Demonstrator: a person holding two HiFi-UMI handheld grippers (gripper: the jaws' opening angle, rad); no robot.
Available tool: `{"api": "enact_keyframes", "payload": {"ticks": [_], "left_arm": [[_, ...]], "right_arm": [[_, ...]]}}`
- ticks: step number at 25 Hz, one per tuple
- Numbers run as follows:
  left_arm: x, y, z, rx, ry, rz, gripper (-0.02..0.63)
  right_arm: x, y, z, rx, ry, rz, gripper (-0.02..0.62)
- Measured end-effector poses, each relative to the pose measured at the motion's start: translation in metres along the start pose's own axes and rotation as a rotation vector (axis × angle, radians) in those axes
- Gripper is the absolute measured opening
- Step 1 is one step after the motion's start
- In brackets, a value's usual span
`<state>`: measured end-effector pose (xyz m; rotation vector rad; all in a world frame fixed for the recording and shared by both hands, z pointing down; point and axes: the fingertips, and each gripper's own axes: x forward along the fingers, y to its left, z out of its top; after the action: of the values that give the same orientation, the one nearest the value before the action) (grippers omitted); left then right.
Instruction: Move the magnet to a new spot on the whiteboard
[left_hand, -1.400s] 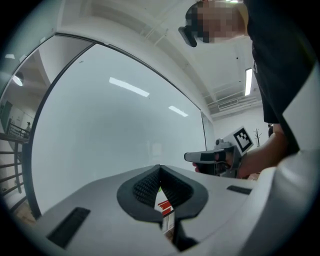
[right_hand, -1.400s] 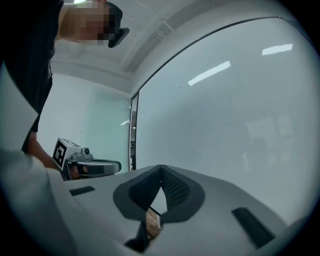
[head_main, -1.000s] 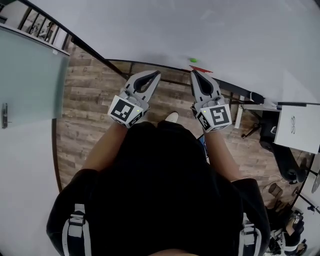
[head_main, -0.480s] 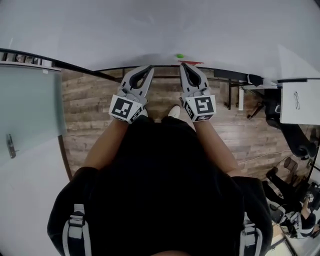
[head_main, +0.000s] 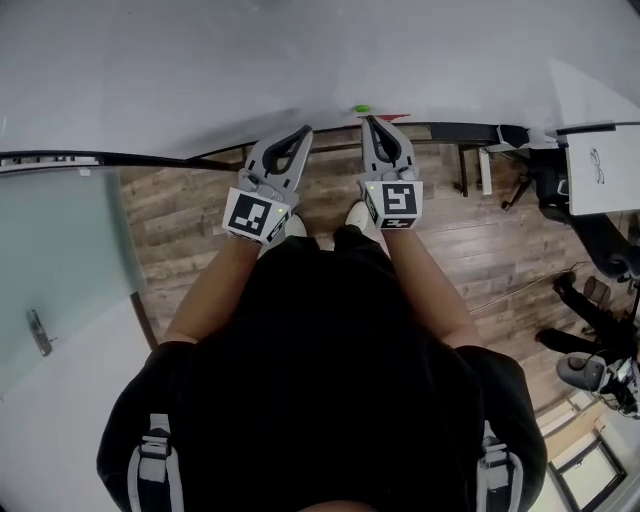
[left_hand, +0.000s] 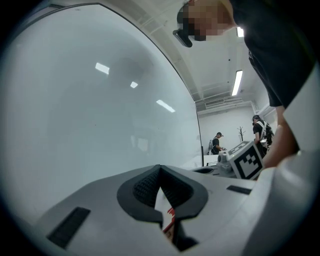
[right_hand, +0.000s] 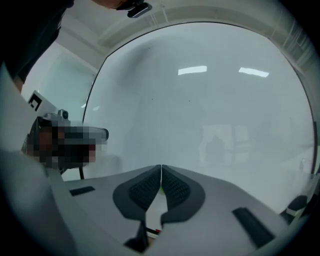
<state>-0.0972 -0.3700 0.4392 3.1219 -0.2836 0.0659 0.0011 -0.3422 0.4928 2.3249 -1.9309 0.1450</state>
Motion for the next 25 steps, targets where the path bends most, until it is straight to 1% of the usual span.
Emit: {"api": "enact_keyframes", "payload": {"ticks": [2, 5, 10, 19, 25], "left_arm": [[-0.001, 0.001, 0.0, 0.014, 0.009, -0.012, 0.002], [-0.001, 0.0, 0.002, 0.013, 0.011, -0.032, 0.002], [0.0, 0.0, 0.004, 0.018, 0.004, -0.049, 0.002], [-0.004, -0.001, 0.0, 0.01, 0.024, -0.065, 0.002], [-0.011, -0.001, -0.006, 0.02, 0.039, -0.055, 0.002]], "right_arm": [[0.003, 0.001, -0.004, -0.019, 0.006, -0.029, 0.003], [0.006, -0.001, -0.011, -0.023, 0.02, -0.067, 0.009], [0.013, -0.009, -0.025, -0.001, 0.054, -0.117, 0.082], [0.02, -0.016, -0.037, 0.038, 0.058, -0.151, 0.116], [0.024, -0.016, -0.044, 0.044, 0.069, -0.168, 0.121]]}}
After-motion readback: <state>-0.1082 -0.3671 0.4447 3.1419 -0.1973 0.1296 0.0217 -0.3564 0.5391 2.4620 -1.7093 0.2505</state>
